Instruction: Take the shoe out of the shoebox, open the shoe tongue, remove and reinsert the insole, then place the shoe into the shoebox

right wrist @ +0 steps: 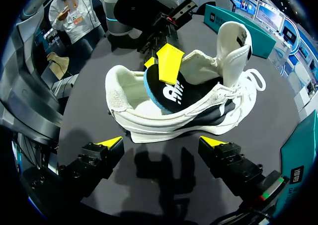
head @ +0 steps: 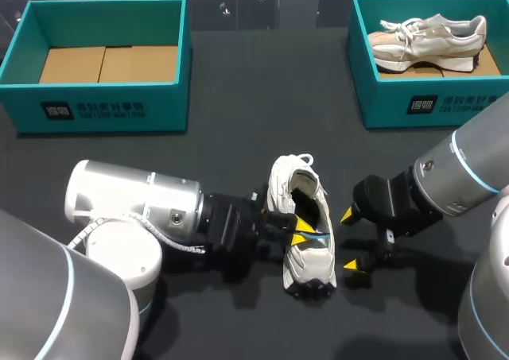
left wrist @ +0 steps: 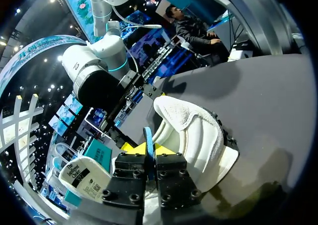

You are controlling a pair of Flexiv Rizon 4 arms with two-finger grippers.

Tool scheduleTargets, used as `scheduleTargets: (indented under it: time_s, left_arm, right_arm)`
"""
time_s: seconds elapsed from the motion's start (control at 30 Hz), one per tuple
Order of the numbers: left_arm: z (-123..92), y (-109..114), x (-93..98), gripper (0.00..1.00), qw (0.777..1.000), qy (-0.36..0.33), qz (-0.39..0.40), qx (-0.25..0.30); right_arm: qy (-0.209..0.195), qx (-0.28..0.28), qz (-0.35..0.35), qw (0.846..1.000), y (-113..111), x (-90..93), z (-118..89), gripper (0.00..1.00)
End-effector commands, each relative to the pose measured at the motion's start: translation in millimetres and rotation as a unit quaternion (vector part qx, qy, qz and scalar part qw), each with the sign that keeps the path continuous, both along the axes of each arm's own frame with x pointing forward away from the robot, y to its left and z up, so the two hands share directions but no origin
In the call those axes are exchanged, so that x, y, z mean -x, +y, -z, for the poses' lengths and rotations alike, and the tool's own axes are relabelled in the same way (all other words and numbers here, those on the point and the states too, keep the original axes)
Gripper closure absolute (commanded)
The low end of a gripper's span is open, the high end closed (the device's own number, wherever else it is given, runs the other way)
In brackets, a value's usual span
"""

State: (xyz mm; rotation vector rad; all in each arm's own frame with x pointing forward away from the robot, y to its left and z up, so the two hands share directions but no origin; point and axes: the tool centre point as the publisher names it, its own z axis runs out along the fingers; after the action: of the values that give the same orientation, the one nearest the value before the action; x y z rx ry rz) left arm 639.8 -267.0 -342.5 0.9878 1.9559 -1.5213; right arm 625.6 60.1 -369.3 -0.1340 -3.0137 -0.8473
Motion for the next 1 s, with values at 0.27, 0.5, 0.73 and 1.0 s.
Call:
scheduleTargets:
  time_s: [0.27, 0.5, 0.73, 1.0]
  left_arm:
    - [-20, 11, 10.2, 0.77, 0.999, 0.031, 0.03, -0.008]
    - [-29, 19, 11.9, 0.72, 0.997, 0.043, 0.042, -0.044]
    - [-35, 31, 12.0, 0.7, 0.992, 0.061, 0.061, -0.089]
    - [-41, 54, 7.5, 0.7, 0.984, 0.065, 0.076, -0.148]
  right_arm:
    - [-0.001, 0.002, 0.001, 1.0, 1, 0.8, 0, 0.0]
    - [-0.001, 0.002, 0.001, 1.0, 1, 0.8, 0, 0.0]
    - [-0.001, 0.002, 0.001, 1.0, 0, -0.5, -1, 0.0]
    - [-0.001, 0.002, 0.001, 1.0, -31, -9.2, -17, 0.0]
